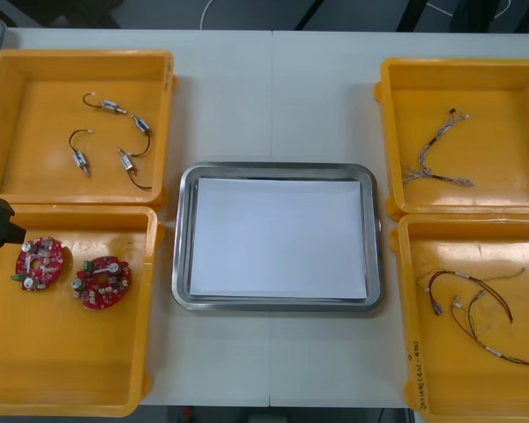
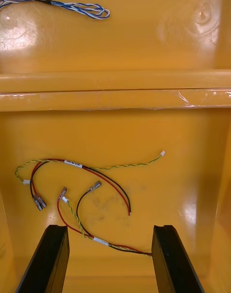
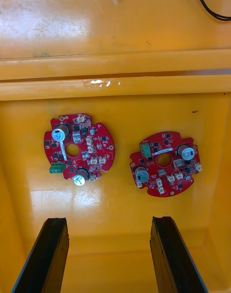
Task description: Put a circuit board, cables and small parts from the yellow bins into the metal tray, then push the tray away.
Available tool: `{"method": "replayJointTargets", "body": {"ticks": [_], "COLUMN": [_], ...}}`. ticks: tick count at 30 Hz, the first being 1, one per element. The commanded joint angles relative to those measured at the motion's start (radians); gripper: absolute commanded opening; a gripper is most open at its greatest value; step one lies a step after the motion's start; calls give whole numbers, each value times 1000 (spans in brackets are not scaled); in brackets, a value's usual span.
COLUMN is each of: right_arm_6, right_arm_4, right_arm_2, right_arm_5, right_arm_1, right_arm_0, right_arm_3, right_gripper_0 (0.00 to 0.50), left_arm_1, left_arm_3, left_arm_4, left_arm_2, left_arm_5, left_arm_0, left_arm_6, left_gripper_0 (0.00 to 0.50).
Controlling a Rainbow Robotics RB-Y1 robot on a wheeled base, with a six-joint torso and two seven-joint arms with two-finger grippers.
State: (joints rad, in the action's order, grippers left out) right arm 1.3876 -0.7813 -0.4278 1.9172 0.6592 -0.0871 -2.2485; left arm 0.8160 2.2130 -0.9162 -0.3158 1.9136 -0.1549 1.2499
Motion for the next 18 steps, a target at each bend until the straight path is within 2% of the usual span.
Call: {"method": "replayJointTargets", "body": {"ticks": [1, 18], "right_arm_6": [27, 27], "right_arm_4": [7, 7], "right_arm_2": [15, 15], "right_arm_5": [3, 3], "right_arm_1": [39, 39], "right_arm_0": [17, 17], "right_arm_3": [-31, -31], "right_gripper_0": [500, 500], "left_arm_1": [25, 25], "left_arm_3": [10, 10], "left_arm_4": [-4, -6], "left_arm_2": [-2, -2], "left_arm_5": [6, 6], "left_arm_0": [-3, -3], "left_arm_6": [16, 17], "left_gripper_0": [500, 500]}}
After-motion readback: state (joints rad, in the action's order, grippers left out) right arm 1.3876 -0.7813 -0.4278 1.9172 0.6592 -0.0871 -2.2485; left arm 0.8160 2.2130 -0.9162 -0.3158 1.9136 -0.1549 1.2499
